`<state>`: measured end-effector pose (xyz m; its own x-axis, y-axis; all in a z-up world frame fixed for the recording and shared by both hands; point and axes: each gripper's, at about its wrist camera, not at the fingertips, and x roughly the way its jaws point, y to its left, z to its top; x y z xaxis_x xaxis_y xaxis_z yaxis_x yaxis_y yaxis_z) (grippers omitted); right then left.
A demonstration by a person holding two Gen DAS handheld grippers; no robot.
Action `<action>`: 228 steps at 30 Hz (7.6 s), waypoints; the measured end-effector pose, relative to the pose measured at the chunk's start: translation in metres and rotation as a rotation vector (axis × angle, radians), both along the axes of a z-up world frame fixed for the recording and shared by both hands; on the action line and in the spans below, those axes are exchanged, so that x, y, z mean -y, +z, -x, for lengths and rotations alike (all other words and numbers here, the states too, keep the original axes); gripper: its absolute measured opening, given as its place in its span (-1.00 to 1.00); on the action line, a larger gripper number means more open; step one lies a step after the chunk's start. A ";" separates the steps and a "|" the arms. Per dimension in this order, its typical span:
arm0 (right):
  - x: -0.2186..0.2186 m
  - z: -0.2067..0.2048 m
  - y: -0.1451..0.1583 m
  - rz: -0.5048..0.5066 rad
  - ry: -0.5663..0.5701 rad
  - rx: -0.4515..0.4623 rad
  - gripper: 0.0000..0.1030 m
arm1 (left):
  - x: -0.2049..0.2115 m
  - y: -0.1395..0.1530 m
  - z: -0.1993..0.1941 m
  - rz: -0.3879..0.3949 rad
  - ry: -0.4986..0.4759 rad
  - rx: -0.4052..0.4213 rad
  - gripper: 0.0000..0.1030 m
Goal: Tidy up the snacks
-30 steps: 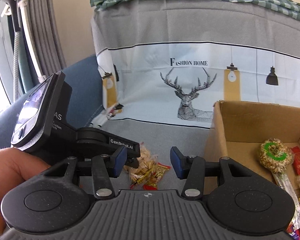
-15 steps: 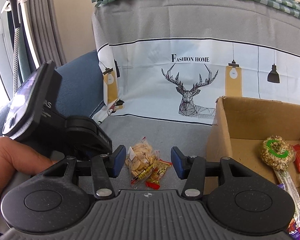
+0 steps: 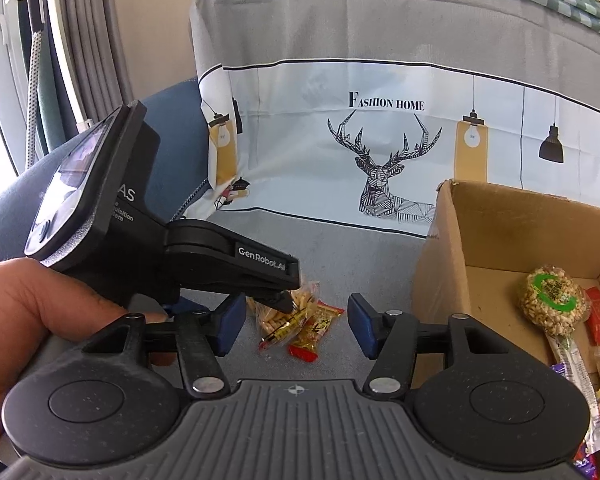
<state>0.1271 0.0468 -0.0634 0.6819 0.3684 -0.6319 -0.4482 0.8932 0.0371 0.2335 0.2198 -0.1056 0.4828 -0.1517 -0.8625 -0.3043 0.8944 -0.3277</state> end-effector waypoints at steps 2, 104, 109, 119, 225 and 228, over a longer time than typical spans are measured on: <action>0.000 0.000 0.000 0.001 -0.001 -0.004 0.14 | -0.001 -0.001 0.000 -0.016 0.006 -0.011 -0.58; 0.007 -0.005 -0.001 -0.107 -0.218 0.073 -0.63 | -0.003 0.050 -0.007 0.025 0.055 0.232 -0.13; 0.033 0.018 0.043 -0.140 -0.167 0.164 -0.63 | 0.018 0.093 0.046 -0.086 0.102 0.376 -0.13; 0.142 0.082 0.098 -0.219 -0.183 0.358 -0.63 | 0.085 0.136 0.154 -0.077 0.059 0.547 -0.13; 0.276 0.158 0.013 -0.015 -0.303 0.261 0.99 | 0.250 0.053 0.266 -0.255 -0.146 0.571 0.99; 0.276 0.158 0.013 -0.014 -0.303 0.262 0.99 | 0.250 0.053 0.267 -0.254 -0.146 0.571 0.99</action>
